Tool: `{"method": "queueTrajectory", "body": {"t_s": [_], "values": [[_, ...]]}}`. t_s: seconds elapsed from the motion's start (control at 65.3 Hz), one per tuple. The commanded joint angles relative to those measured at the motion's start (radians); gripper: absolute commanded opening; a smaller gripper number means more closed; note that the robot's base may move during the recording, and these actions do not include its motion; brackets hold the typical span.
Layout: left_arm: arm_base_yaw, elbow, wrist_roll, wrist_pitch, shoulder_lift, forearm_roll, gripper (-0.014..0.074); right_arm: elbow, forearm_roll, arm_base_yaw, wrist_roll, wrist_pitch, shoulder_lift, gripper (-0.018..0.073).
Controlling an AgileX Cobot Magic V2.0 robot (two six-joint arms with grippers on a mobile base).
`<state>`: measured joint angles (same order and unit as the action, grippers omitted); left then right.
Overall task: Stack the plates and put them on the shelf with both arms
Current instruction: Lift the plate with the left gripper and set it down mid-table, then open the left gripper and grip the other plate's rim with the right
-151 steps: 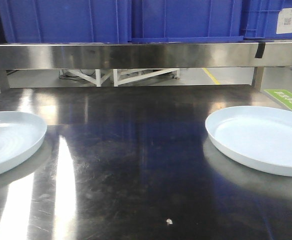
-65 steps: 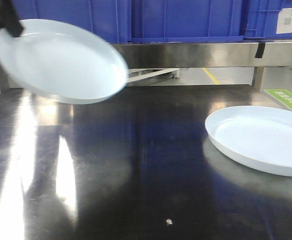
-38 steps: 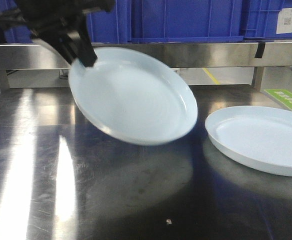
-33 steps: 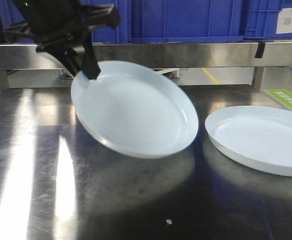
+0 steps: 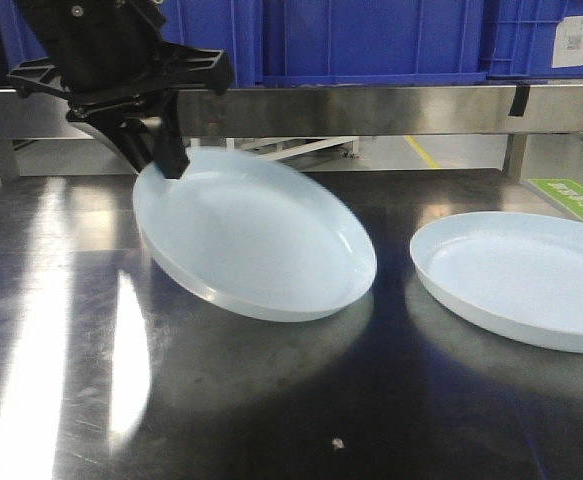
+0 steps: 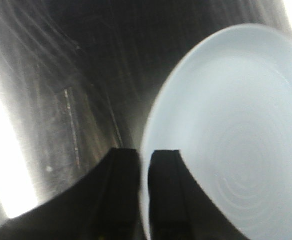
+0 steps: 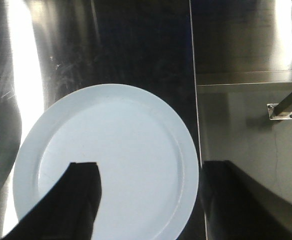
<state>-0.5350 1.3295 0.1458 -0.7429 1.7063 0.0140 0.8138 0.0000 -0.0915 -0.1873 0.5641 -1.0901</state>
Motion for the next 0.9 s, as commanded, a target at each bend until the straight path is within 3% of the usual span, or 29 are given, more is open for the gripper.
{"method": "queueTrajectory", "body": {"t_s": [0.0,0.077,0.199,0.306,0.383,0.49,0.673,0.888], "values": [[-0.006,0.035,0.016,0.041,-0.042,0.035,0.0364,0.039,-0.013,0.003,0.009,-0.056,0.015,0.0526],[-0.006,0.035,0.045,0.037,-0.042,0.056,0.0491,0.039,-0.013,0.003,0.009,-0.056,0.015,0.0526],[-0.006,0.035,0.093,0.029,-0.042,0.095,0.0506,0.039,-0.013,0.003,0.009,-0.056,0.015,0.0526],[-0.006,0.044,0.095,0.007,-0.042,0.098,0.0425,0.039,-0.013,0.003,0.009,-0.056,0.015,0.0526],[-0.006,0.063,0.095,-0.015,-0.047,0.098,0.0306,0.039,-0.013,0.003,0.009,-0.056,0.015,0.0526],[-0.004,0.081,0.095,-0.018,-0.081,0.107,0.0073,0.039,-0.013,0.003,0.009,-0.056,0.015,0.0526],[0.040,0.083,0.126,0.038,-0.225,0.118,0.0085,0.039,-0.013,0.003,0.009,-0.055,0.015,0.0526],[0.172,0.051,0.147,0.065,-0.421,0.181,0.0085,0.039,-0.013,0.003,0.009,-0.056,0.015,0.0526]]}}
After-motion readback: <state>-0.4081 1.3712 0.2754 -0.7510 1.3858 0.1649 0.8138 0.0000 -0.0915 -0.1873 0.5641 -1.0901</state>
